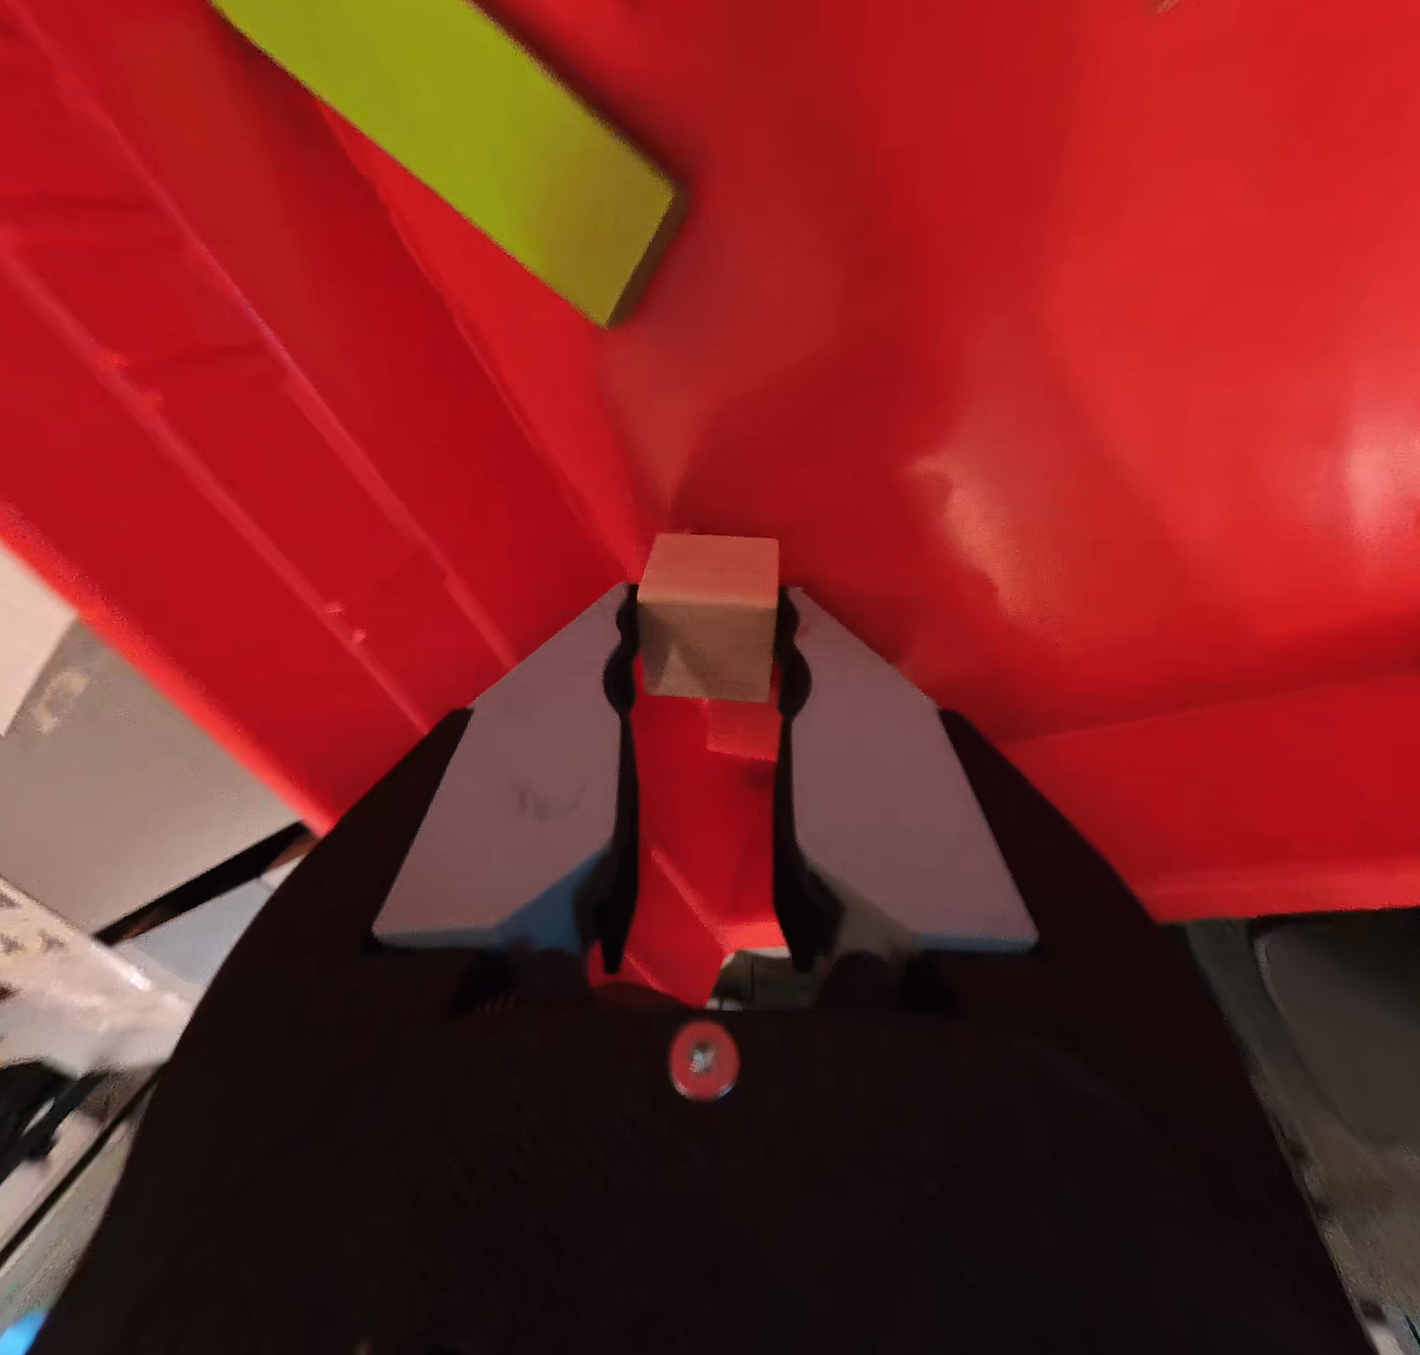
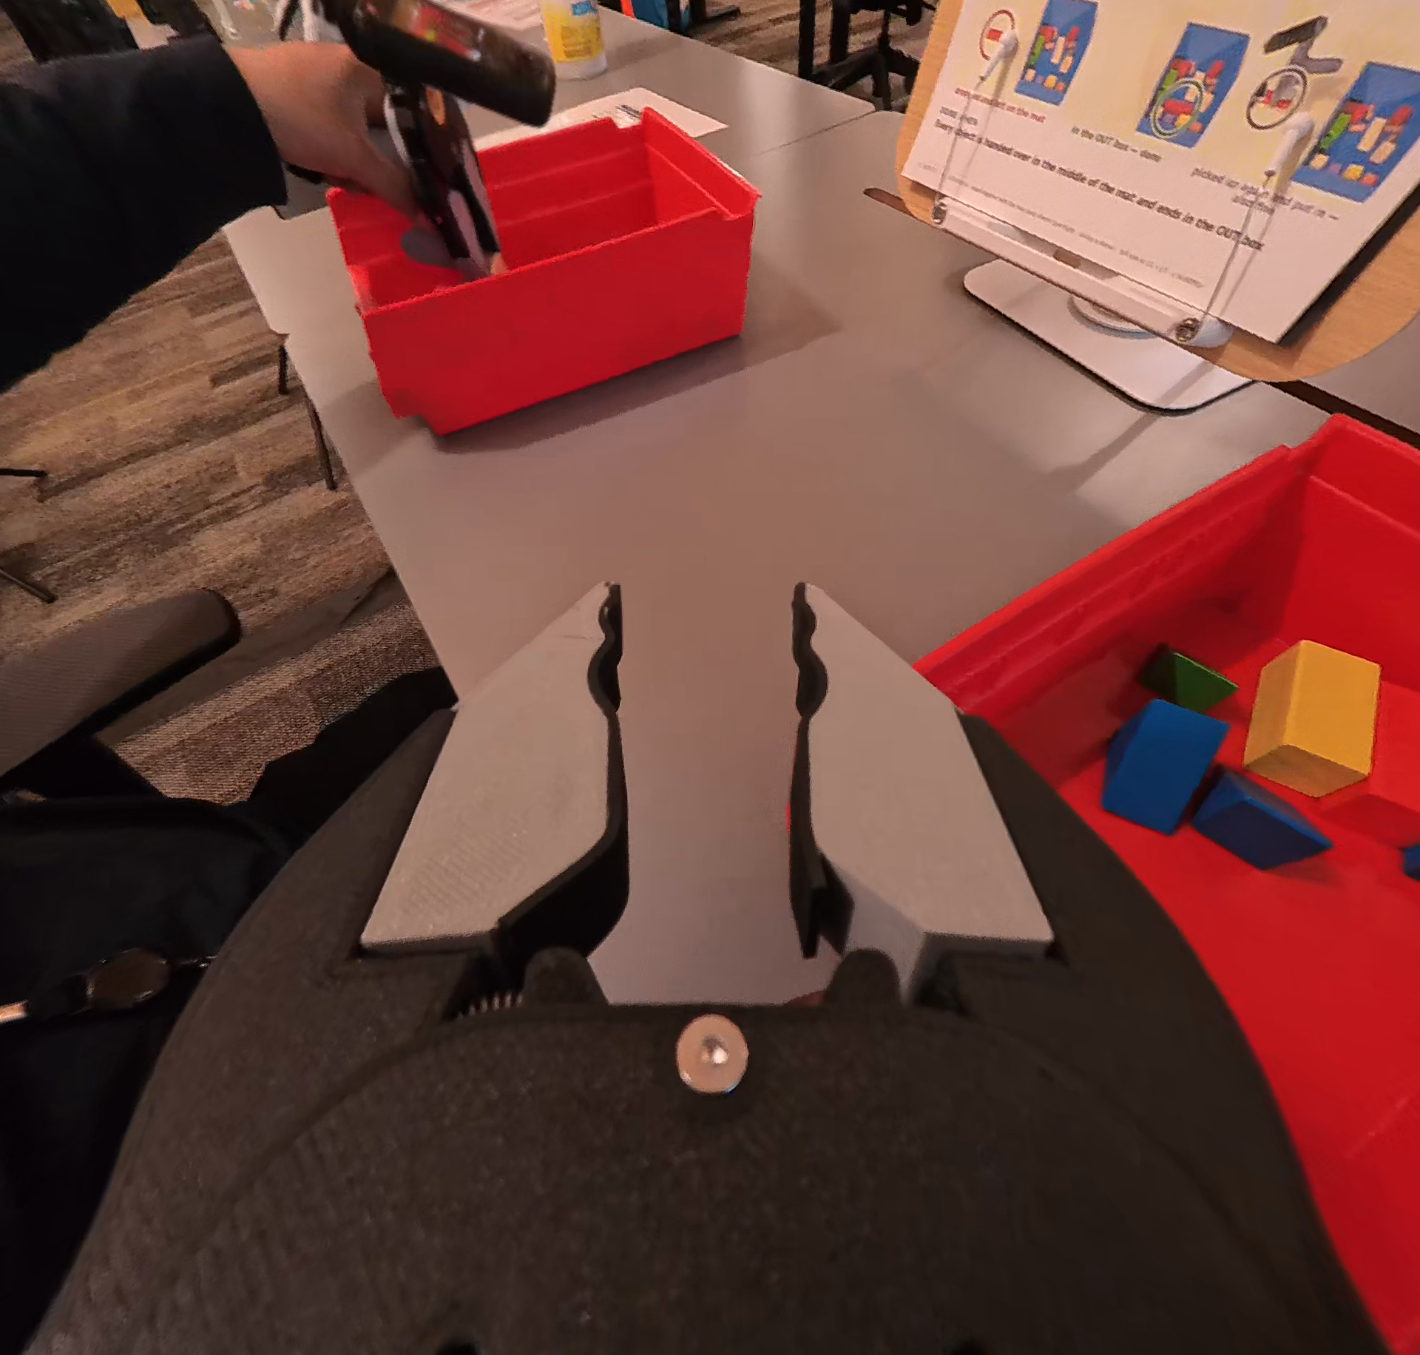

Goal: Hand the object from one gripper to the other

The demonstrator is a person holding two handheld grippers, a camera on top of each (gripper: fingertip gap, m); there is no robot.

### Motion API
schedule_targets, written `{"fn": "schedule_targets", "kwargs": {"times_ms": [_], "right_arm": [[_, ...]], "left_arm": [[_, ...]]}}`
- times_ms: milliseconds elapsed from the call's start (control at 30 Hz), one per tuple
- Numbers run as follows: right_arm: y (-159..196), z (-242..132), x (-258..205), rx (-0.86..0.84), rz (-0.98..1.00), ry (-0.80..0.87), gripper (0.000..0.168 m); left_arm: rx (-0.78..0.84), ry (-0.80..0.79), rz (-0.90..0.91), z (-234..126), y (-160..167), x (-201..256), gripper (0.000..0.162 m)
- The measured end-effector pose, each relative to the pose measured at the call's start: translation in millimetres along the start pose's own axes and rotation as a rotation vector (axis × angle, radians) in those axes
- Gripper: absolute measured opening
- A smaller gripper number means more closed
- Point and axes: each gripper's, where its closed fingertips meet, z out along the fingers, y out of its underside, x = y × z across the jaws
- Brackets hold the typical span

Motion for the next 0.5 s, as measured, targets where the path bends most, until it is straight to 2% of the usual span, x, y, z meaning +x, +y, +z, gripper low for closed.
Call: {"fn": "schedule_targets", "kwargs": {"times_ms": [100, 167, 267, 367, 433, 500], "right_arm": [[-3, 3, -17, 0.006, -0.025, -0.052, 0.043], [-2, 7, -34, -0.008, -0.062, -0.108, 0.045], [2, 17, -64, -0.039, -0.153, -0.185, 0.051], [-6, 27, -97, 0.002, -0.255, -0.244, 0.056], [-17, 31, -115, 0.054, -0.314, -0.243, 0.061], [-28, 30, -129, 0.116, -0.379, -0.220, 0.063]], "left_arm": [[0.270, 0.037, -0.044, -40, -34, 15, 0.032], [0.515, 0.165, -0.077, -81, -60, 45, 0.032], [0.887, 0.543, -0.034, -166, -81, 123, 0.032], [1.181, 0.987, 0.100, -255, -68, 202, 0.032], [1.263, 1.220, 0.153, -288, -56, 237, 0.032], [1.268, 1.361, 0.178, -298, -54, 266, 0.033]]}}
